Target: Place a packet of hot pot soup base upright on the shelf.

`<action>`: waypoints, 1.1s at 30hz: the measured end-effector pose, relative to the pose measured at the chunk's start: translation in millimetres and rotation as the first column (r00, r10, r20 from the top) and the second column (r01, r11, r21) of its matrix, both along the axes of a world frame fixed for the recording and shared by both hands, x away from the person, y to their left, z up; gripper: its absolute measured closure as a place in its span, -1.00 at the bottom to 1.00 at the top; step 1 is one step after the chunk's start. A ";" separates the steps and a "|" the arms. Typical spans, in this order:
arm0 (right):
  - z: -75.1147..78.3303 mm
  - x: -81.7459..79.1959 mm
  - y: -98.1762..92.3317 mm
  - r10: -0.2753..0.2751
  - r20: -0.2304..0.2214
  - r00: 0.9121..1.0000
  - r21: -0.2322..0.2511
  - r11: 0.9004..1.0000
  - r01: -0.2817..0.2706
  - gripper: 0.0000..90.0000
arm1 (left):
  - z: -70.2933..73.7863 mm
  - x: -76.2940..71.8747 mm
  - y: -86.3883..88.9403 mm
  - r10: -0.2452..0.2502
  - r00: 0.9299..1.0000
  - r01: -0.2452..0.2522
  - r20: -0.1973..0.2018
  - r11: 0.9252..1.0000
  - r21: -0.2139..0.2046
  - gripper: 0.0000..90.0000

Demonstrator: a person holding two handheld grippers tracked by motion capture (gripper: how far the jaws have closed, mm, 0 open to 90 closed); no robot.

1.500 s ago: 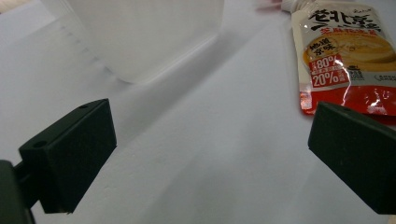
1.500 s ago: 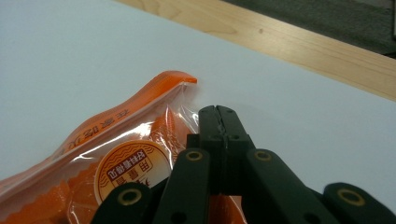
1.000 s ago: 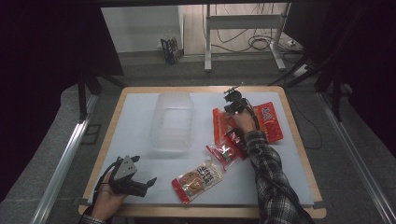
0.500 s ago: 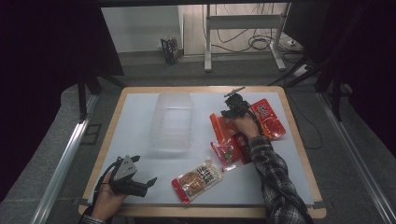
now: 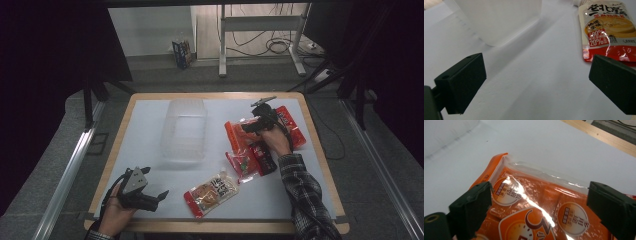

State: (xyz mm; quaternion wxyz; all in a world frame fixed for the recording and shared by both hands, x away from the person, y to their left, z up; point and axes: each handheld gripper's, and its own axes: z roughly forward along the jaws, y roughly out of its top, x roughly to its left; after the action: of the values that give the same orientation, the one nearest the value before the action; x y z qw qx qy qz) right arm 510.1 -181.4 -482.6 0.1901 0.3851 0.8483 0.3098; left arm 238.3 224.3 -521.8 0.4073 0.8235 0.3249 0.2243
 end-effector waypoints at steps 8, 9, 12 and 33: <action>4.3 -12.8 -8.4 -0.005 0.019 1.000 0.023 1.000 0.005 -0.95 | 0.6 -0.5 0.2 -0.002 1.000 0.002 0.004 1.000 -0.004 -0.98; 4.2 -16.5 -11.1 -0.004 0.024 1.000 0.024 1.000 0.003 -0.96 | 0.8 -0.6 0.4 -0.003 1.000 0.003 0.004 1.000 -0.005 -0.98; 3.9 -20.6 -14.4 -0.001 0.030 1.000 0.022 1.000 0.001 -0.96 | 1.2 -0.6 0.6 -0.004 1.000 0.004 0.000 1.000 -0.009 -0.98; 8.2 -51.5 -71.1 -0.098 0.042 0.994 0.004 0.995 0.098 -0.95 | 1.3 -0.6 -0.3 -0.017 1.000 0.017 -0.015 1.000 -0.023 -0.98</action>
State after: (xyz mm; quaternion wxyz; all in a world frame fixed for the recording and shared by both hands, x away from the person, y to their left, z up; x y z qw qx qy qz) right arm 458.6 -252.5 -474.4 0.2227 0.4196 0.8240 0.3089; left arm 237.7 224.0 -520.5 0.4163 0.8232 0.3233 0.2110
